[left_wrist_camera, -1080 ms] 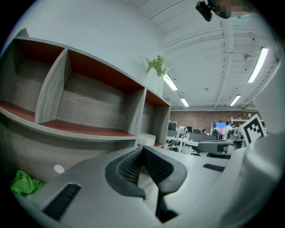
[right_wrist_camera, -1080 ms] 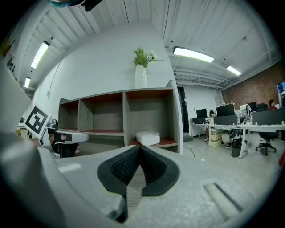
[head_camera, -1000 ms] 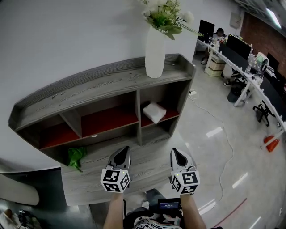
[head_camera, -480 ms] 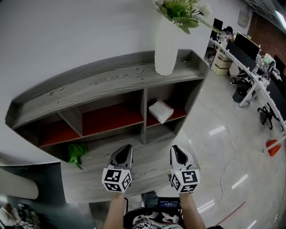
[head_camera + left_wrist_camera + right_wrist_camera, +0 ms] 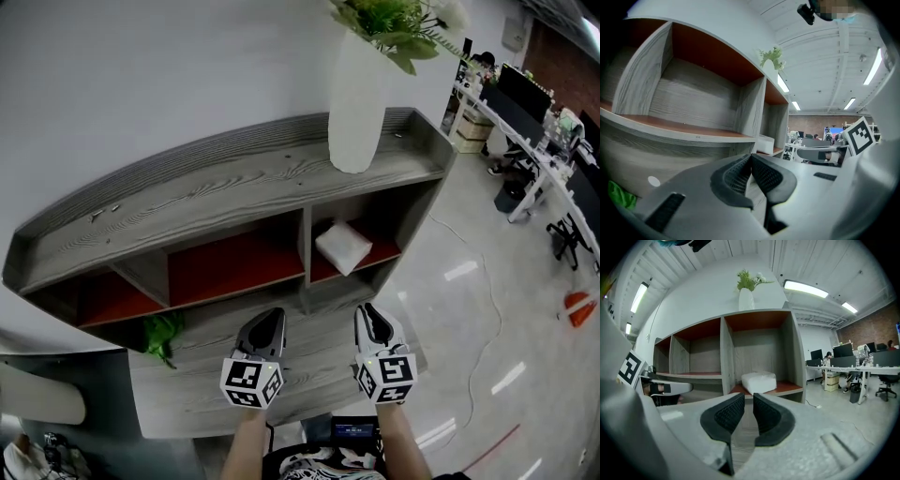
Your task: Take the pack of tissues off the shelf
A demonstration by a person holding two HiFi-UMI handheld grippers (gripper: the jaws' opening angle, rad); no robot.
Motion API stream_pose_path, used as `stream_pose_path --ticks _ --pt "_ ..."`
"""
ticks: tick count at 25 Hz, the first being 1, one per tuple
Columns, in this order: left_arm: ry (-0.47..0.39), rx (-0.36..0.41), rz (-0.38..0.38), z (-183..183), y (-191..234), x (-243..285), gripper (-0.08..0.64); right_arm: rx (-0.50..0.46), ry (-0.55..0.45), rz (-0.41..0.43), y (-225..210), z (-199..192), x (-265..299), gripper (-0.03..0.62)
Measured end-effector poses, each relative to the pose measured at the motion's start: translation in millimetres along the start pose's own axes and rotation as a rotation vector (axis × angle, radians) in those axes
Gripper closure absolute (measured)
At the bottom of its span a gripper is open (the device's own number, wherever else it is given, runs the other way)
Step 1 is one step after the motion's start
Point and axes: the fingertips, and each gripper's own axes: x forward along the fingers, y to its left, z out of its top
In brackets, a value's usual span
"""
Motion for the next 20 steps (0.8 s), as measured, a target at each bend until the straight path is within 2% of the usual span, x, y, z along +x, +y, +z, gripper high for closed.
stream_pose_path --ticks 6,14,20 --pt "0.046 -0.046 -0.032 -4.1 2.7 14.8 0.552 0.012 0.016 -0.011 -7.9 -6.2 26.0 0.509" --pt "0.042 -0.045 -0.056 1.7 2.0 32.9 0.552 -0.018 0.051 0.011 -7.7 -7.9 58.3 0.428" --pt "0.032 -0.005 -0.076 5.8 -4.4 44.5 0.552 -0.047 0.044 -0.010 -12.0 -1.0 80.7 0.357"
